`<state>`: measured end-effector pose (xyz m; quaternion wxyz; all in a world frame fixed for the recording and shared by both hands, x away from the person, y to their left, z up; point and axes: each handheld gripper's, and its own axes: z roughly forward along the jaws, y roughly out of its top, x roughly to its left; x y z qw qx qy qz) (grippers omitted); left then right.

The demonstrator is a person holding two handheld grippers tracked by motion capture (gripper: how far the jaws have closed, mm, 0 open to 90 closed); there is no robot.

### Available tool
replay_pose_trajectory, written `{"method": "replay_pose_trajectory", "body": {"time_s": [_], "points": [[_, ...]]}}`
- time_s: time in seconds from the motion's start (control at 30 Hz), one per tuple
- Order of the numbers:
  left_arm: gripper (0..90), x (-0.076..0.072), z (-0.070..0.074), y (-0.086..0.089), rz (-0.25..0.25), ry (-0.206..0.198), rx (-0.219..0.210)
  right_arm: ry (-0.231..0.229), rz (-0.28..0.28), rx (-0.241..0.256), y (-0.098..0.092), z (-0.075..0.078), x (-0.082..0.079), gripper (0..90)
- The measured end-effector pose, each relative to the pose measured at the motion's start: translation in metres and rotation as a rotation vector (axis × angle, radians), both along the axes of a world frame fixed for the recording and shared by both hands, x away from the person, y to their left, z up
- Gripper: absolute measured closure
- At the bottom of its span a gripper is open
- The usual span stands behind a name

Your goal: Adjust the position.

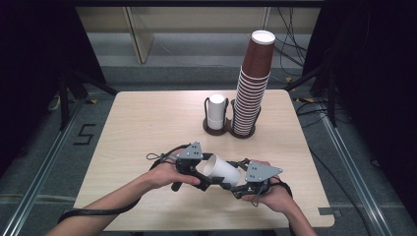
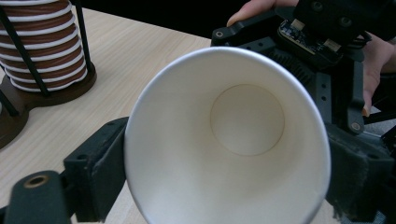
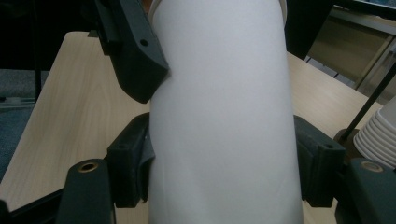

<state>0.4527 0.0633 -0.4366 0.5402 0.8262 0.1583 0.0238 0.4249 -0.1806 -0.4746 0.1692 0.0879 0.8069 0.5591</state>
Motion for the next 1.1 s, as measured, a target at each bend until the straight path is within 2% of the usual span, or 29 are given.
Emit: {"method": "replay_pose_trajectory", "body": {"time_s": [0.03, 0.07, 0.13, 0.2, 0.27, 0.3, 0.4, 0.43, 0.6, 0.63, 0.67, 0.7, 0.77, 0.9, 1.1], "points": [[14.0, 0.000, 0.000, 0.000, -0.004, -0.003, 0.000, -0.015, 0.005, 0.000, 0.000, 0.000, 0.002, 33.0], [14.4, 0.000, 0.001, 0.001, 0.002, -0.013, 0.010, 0.014, -0.002, 0.001, 0.000, -0.001, 0.000, 32.9], [15.6, -0.001, 0.002, 0.002, -0.004, -0.023, 0.002, -0.006, 0.004, -0.008, 0.000, -0.001, 0.002, 32.6], [16.9, -0.001, 0.002, 0.002, -0.009, -0.034, -0.003, 0.002, -0.001, -0.006, 0.001, -0.002, 0.002, 32.4], [17.9, -0.002, 0.003, 0.003, -0.013, -0.051, 0.017, -0.002, 0.005, -0.018, 0.001, -0.001, 0.003, 32.3], [18.4, -0.003, 0.003, 0.003, -0.016, -0.060, 0.018, 0.011, 0.007, -0.023, 0.002, -0.002, 0.002, 32.4], [20.1, -0.004, 0.004, 0.005, -0.025, -0.078, 0.019, 0.006, 0.007, -0.024, 0.002, -0.002, 0.002, 32.4], [21.0, -0.004, 0.003, 0.004, -0.026, -0.079, 0.005, 0.010, 0.008, -0.027, 0.002, -0.002, 0.002, 32.4], [24.7, -0.006, 0.005, 0.005, -0.040, -0.112, 0.023, -0.020, 0.006, -0.041, 0.001, -0.002, 0.003, 32.6], [25.3, -0.006, 0.006, 0.005, -0.041, -0.113, 0.018, -0.006, 0.007, -0.040, 0.002, -0.002, 0.002, 32.6], [25.6, -0.006, 0.006, 0.005, -0.048, -0.114, 0.013, -0.024, 0.007, -0.046, 0.001, -0.002, 0.003, 32.6], [25.8, -0.007, 0.007, 0.006, -0.047, -0.120, 0.024, -0.013, 0.009, -0.048, 0.001, -0.002, 0.002, 32.7], [26.3, -0.007, 0.007, 0.006, -0.051, -0.122, 0.030, -0.022, 0.007, -0.049, 0.002, -0.001, 0.002, 32.7], [27.0, -0.007, 0.008, 0.006, -0.051, -0.124, 0.035, 0.005, 0.008, -0.051, 0.003, -0.002, 0.001, 32.5], [27.7, -0.009, 0.012, 0.005, -0.056, -0.147, 0.051, -0.016, 0.003, -0.072, 0.004, 0.001, 0.002, 31.4]]}}
